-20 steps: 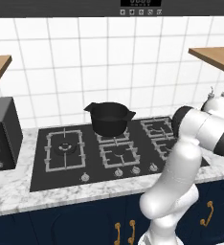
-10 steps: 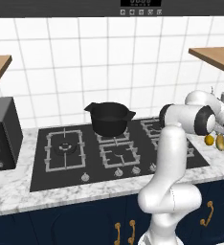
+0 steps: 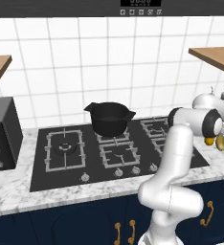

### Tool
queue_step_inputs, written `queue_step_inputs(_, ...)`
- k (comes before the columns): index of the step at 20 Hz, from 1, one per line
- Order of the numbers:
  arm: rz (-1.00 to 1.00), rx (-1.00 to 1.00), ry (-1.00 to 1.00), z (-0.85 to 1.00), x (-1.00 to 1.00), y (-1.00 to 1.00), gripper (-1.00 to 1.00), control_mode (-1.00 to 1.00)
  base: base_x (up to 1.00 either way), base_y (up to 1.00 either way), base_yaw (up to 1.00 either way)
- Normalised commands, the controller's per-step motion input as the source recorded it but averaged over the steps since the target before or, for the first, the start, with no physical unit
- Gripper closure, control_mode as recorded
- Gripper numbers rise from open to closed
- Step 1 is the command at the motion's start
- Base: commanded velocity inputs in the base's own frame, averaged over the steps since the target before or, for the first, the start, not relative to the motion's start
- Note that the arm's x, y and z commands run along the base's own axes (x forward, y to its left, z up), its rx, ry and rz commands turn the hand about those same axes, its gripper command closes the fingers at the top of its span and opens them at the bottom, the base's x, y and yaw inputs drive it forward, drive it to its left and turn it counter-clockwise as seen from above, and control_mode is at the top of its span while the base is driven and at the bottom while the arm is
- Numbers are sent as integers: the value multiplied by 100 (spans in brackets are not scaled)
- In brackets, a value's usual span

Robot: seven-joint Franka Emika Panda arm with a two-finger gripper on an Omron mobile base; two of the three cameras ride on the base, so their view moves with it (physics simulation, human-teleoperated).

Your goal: Put the lemon and cucumber in the pot. Retrieve the spatula and lightly stir the vegetables in the pot.

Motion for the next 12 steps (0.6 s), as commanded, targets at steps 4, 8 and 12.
queue_step_inputs(4,-3,0,2,-33,35,19,-100,-100,0,0,0)
queue_step_inputs(8,-3,0,2,-27,26,13,-100,-100,0,0,0)
queue_step_inputs(12,-7,0,3,-27,5,5,100,-100,0,0,0)
